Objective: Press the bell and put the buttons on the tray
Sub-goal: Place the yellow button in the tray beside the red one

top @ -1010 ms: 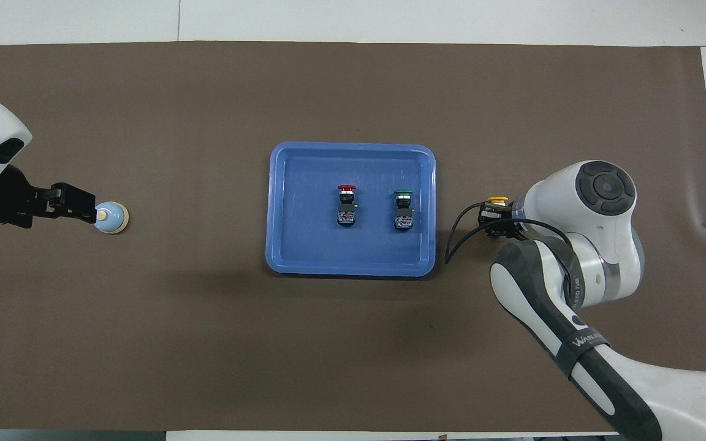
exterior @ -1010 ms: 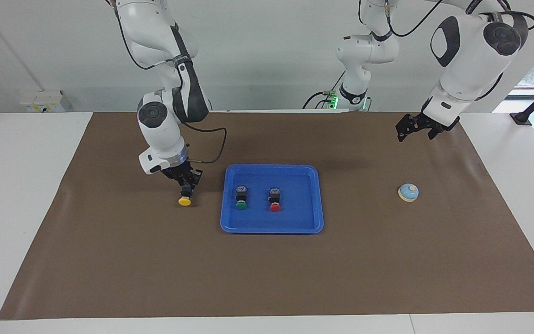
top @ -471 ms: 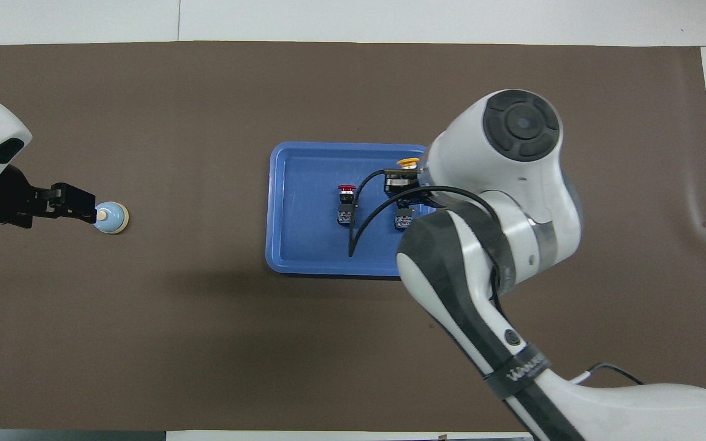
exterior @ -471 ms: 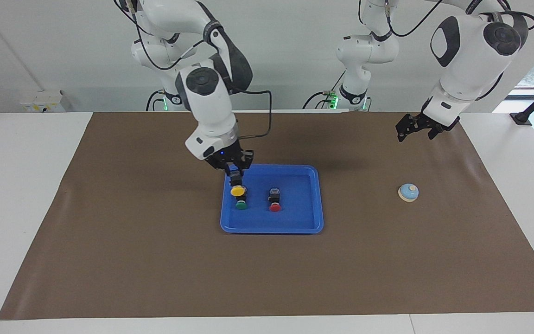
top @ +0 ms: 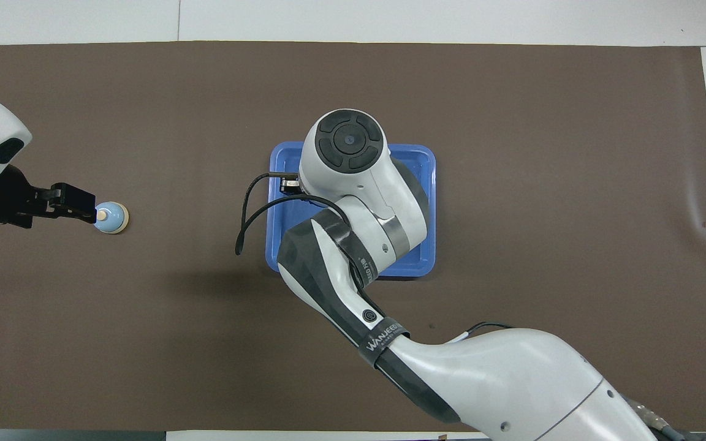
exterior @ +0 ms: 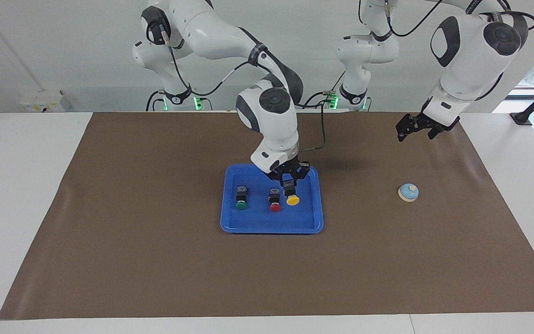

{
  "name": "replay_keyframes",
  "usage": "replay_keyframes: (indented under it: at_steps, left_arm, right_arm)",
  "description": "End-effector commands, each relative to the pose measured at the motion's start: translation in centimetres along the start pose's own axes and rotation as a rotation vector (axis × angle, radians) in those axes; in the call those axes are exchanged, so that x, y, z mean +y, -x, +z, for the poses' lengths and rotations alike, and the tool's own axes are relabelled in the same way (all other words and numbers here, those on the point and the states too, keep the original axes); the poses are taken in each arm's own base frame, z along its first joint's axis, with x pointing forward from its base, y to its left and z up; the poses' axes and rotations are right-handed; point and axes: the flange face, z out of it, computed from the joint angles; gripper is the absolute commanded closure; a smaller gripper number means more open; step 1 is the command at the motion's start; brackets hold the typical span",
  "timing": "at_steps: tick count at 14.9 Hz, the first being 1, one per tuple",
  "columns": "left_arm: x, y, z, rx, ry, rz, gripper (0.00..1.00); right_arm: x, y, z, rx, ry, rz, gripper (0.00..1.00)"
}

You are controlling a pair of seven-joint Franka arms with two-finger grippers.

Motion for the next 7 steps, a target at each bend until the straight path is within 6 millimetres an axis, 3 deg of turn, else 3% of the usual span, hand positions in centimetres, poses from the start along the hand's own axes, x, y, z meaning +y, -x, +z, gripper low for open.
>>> replay_keyframes:
  at_steps: [1, 4, 7]
  left_arm:
    - [-0.1, 0.5, -0.6, 0.002, 0.013, -0.006, 0.00]
    - [-0.3, 0.4, -0.6, 0.002, 0.012, -0.009, 0.00]
    - [-0.1, 0.5, -0.7, 0.004, 0.012, -0.006, 0.00]
  right_arm:
    - [-0.7, -1.0, 1.2, 0.014, -0.023, 0.037, 1.00]
    - [-2.8, -0.6, 2.4, 0.033, -0.049, 0.058, 1.00]
    - [-4.9, 0.5, 5.6, 0.029, -0.045, 0.081, 1.00]
